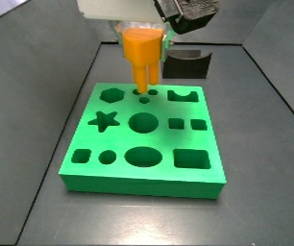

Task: Pick up the 3 prong object. Move up. Move to above the board. Insert the 3 prong object.
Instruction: Insert the 3 prong object.

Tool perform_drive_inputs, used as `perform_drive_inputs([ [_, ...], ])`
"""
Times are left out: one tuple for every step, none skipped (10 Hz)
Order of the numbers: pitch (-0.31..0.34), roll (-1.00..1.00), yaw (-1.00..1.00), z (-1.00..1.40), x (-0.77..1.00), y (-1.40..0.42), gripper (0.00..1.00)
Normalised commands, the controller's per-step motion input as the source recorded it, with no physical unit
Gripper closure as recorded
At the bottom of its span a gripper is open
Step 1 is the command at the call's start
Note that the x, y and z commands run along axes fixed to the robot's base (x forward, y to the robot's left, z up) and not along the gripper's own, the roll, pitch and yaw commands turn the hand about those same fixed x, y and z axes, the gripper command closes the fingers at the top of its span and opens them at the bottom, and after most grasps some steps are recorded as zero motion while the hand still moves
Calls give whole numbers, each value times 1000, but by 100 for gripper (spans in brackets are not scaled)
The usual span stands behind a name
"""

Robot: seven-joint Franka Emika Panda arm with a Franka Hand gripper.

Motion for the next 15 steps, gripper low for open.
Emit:
perform_drive_inputs([
  [-6, 103, 57, -377, -11, -97, 100],
  [0, 0, 0, -63, 0, 0, 100],
  [-10, 0, 180, -317, 0, 0, 100],
  [-1, 0, 134, -123, 0, 0, 100],
  [0, 0, 0, -29, 0, 0, 100],
  [0, 0, 20, -89, 0, 0, 100],
  [0, 0, 86, -149, 43, 29, 100],
  [0, 0, 117, -146, 71, 91, 100],
  [0, 0, 137, -111, 63, 143, 100],
  [0, -1, 197, -74, 74, 197, 100],
  [0, -19, 211, -17, 43, 171, 100],
  [-97, -34, 91, 0, -97, 6, 100],
  [-289, -51, 23, 0, -449, 0, 100],
  [-337, -37, 29, 6, -449, -46, 100],
  [-256, -31, 20, 0, -283, -63, 100],
])
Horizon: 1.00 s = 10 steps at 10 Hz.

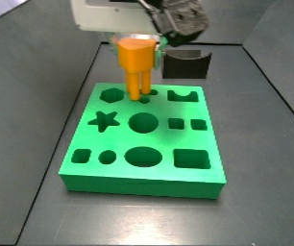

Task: Pick up the 3 prong object. Move up. Move to above the board. Insert the 3 prong object.
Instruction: Insert the 3 prong object.

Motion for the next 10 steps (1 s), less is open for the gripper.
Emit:
perform_drive_inputs([
  [-189, -27, 0, 0, -206, -40, 100],
  [-140, 0, 0, 0, -94, -43, 100],
  [-56, 1, 0, 0, 0, -40, 100],
  [-123, 44, 57, -63, -154, -129, 100],
  [-394, 47, 317, 0, -286, -111, 100],
  [-500, 90, 426, -46, -194, -134, 100],
  [-456, 230, 474, -163, -203, -9, 100],
  [-339, 207, 409, -17, -223, -71, 100],
  [-183, 100, 183, 0, -126, -169, 100],
  [-117, 107, 94, -83, -86, -157, 100],
])
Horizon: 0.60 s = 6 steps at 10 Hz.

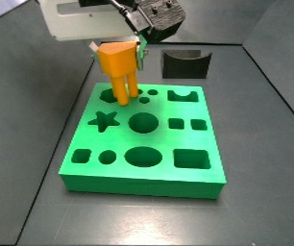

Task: Pick up the 3 prong object. Move up. Move to above the board. Insert the 3 prong object.
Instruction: Insert the 3 prong object.

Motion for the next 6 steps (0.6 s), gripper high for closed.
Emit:
perform_drive_inputs([
  [-107, 131, 143, 0, -160, -160, 100],
  [0, 236, 154, 366, -80, -151, 100],
  [93, 370, 94, 426, -29, -146, 100],
  [117, 363, 97, 494, -111, -120, 100],
  [111, 350, 109, 386, 0, -134, 100],
  [117, 471, 180, 0, 129, -146, 100],
])
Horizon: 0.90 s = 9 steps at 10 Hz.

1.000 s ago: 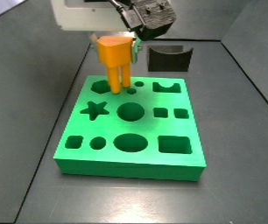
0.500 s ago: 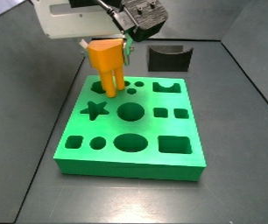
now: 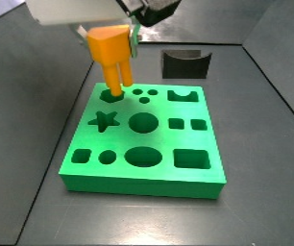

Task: Pick up the 3 prong object. Move up. Move to above the board. Insert the 3 prong object.
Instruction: Insert the 3 prong object.

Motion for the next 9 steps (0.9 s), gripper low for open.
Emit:
perform_drive_inputs([
  [36, 500, 514, -83, 177, 0, 100],
  [3, 500, 551, -140, 211, 0, 100],
  [3, 470, 500, -254, 231, 34, 100],
  [27, 230, 266, -17, 240, 0, 100],
  [27, 40, 0, 0, 194, 0, 100],
  [-4, 0, 0, 0, 0, 0, 100],
  [0, 0, 0, -6, 43, 0, 100],
  [141, 0, -60, 0, 409, 43, 100],
  [179, 14, 0, 34, 509, 51, 100],
])
